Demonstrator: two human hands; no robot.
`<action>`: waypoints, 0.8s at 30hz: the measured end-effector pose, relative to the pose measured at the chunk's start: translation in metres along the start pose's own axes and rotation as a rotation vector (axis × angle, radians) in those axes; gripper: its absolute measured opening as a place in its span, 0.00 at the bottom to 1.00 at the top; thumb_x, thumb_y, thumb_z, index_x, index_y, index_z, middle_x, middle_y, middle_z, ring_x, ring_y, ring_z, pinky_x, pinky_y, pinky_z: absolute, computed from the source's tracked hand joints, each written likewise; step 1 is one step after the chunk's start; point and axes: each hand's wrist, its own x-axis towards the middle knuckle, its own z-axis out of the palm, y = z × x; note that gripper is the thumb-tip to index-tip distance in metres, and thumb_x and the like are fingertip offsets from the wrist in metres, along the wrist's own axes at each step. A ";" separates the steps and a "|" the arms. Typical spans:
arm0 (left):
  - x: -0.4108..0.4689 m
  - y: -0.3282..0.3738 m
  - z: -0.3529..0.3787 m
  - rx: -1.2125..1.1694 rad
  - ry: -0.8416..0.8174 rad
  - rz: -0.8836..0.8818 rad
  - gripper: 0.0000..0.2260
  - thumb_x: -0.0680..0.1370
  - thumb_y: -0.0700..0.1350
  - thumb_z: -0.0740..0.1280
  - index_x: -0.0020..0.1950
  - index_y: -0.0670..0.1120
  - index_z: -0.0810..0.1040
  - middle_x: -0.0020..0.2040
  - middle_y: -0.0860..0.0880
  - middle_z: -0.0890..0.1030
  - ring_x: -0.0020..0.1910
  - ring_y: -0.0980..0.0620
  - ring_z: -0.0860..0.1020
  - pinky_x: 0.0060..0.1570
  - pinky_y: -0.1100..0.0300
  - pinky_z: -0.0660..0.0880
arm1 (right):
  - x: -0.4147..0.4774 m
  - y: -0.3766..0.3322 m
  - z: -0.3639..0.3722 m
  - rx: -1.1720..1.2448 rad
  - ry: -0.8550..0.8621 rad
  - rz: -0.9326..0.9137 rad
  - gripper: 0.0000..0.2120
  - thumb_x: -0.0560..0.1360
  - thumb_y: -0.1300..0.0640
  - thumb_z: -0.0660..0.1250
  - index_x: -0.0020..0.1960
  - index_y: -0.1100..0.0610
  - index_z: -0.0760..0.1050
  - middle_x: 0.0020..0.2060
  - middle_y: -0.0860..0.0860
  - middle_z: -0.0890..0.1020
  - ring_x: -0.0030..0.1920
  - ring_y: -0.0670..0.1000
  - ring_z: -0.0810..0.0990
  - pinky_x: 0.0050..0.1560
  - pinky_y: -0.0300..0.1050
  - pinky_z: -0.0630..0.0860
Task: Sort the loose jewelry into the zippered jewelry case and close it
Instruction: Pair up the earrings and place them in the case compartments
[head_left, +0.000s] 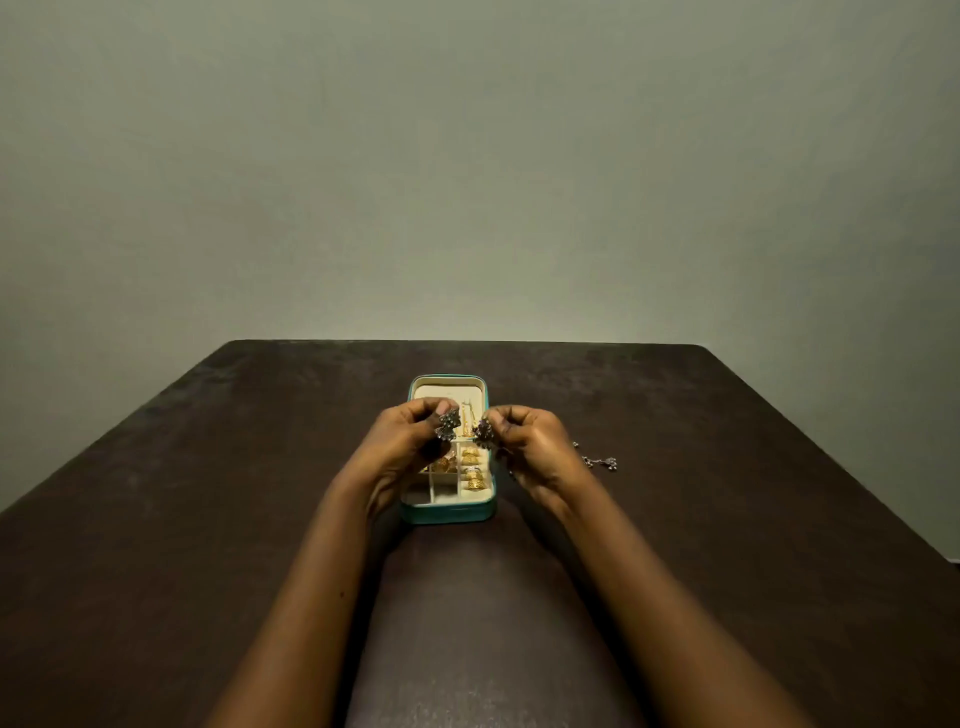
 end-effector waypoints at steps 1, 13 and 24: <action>-0.002 0.001 -0.006 0.059 0.018 0.002 0.05 0.78 0.39 0.63 0.44 0.43 0.78 0.39 0.48 0.79 0.35 0.55 0.74 0.31 0.68 0.73 | -0.002 0.001 0.002 -0.022 -0.011 -0.008 0.10 0.77 0.71 0.57 0.40 0.66 0.73 0.25 0.50 0.79 0.24 0.42 0.76 0.22 0.31 0.70; -0.019 -0.007 -0.035 0.293 0.115 0.036 0.02 0.74 0.39 0.69 0.44 0.44 0.81 0.28 0.54 0.81 0.29 0.60 0.76 0.33 0.64 0.72 | -0.003 0.025 0.021 -0.519 0.019 -0.117 0.12 0.74 0.66 0.66 0.35 0.55 0.74 0.38 0.53 0.80 0.42 0.49 0.78 0.44 0.40 0.73; -0.013 -0.011 -0.052 0.733 0.121 0.141 0.07 0.73 0.42 0.71 0.48 0.41 0.84 0.34 0.49 0.82 0.26 0.65 0.77 0.30 0.73 0.72 | 0.001 0.042 0.031 -0.857 0.030 -0.285 0.03 0.73 0.59 0.69 0.40 0.56 0.78 0.41 0.48 0.75 0.53 0.52 0.73 0.49 0.42 0.68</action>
